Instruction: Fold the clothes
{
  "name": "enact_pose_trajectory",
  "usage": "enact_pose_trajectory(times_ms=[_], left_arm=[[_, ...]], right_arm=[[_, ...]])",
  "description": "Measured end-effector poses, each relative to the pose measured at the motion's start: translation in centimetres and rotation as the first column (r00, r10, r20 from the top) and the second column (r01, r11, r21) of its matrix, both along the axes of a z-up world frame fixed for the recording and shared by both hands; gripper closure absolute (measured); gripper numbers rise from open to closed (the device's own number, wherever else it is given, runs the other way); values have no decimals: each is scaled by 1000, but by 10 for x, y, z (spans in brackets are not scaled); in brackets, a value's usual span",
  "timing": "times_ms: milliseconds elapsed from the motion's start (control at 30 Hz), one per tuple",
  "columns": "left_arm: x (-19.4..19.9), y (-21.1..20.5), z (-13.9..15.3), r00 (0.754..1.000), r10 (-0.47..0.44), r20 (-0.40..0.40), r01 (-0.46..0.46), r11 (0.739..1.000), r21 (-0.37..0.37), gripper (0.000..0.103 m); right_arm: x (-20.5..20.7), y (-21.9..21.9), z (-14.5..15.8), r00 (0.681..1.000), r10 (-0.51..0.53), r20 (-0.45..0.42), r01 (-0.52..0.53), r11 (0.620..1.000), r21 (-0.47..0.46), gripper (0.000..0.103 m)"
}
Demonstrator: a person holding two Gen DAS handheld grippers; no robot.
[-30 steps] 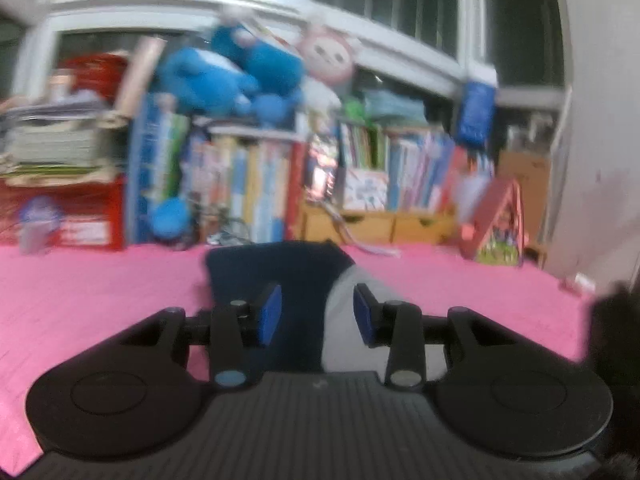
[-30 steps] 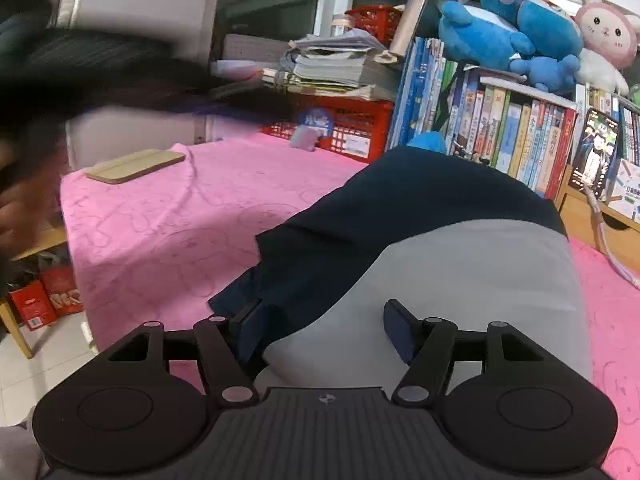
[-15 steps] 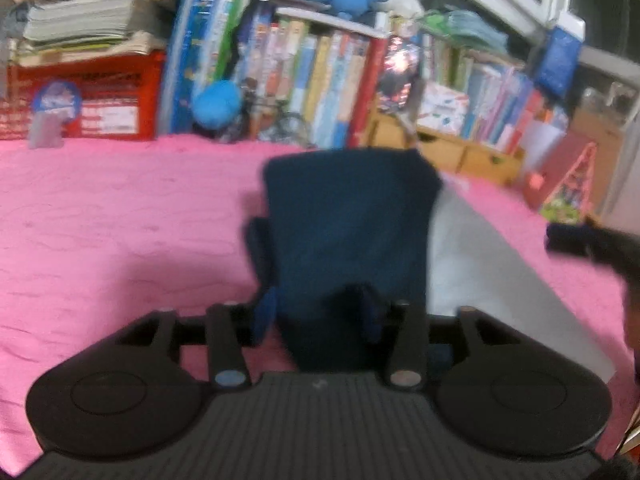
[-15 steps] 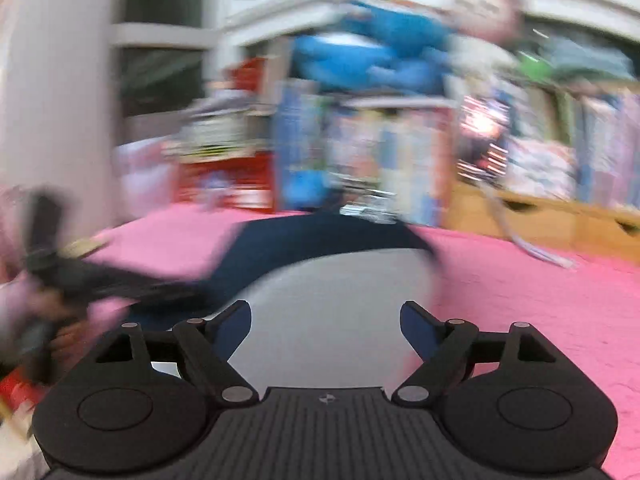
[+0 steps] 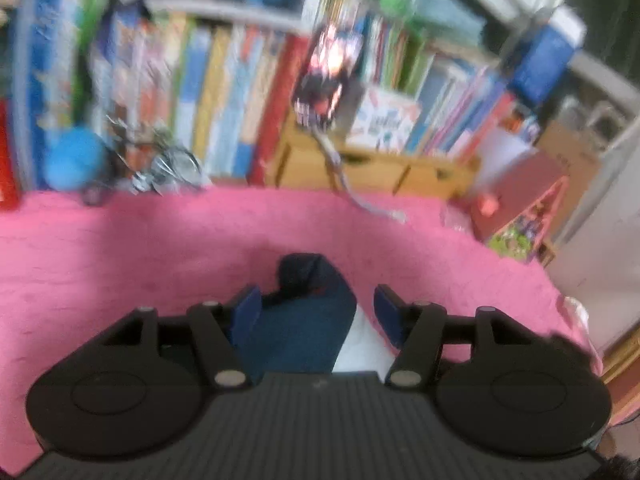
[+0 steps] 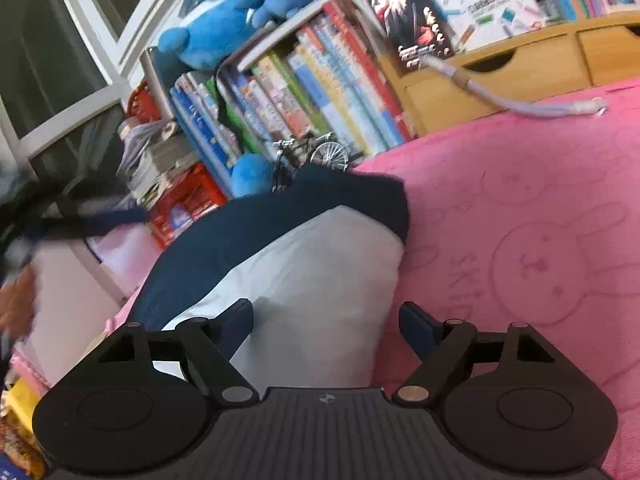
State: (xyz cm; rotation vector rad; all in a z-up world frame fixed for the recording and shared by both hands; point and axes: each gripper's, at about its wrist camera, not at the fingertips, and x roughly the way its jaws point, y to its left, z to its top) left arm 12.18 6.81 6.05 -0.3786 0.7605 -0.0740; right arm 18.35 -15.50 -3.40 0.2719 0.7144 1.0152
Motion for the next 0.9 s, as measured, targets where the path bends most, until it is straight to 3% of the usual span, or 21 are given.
enact_pose_trajectory(times_ms=[100,167,300,333,367,400,533,800,900], left_arm=[[46,0,-22,988,38,-147,-51,995,-84,42],[61,-2,-34,983,29,-184,-51,991,-120,42],[77,-7,-52,968,35,-249,-67,991,-120,45],[80,-7,-56,966,34,-255,-66,990,-121,49],[84,-7,-60,965,32,-261,-65,990,-122,67],[87,-6,-64,963,29,-266,-65,990,-126,75],[87,11,-76,970,15,-241,-82,959,-271,78],[98,34,-75,987,41,-158,-107,894,-434,86],[115,40,-74,980,102,-169,-164,899,-406,86]], right_arm=[[-2,2,-2,1000,17,-11,-17,1000,-4,22],[-3,3,-3,999,28,-18,-28,1000,-6,22],[-6,5,-6,998,50,-32,-50,999,-11,22],[-5,5,-6,998,53,-38,-53,998,-15,21],[-5,6,-6,998,54,-39,-55,998,-18,21],[-5,6,-6,998,55,-38,-56,998,-20,21],[-7,8,-5,998,61,-29,-62,997,-35,20],[-7,9,-6,997,77,-30,-78,996,-36,19],[-6,8,-6,996,80,-35,-82,996,-34,18]])
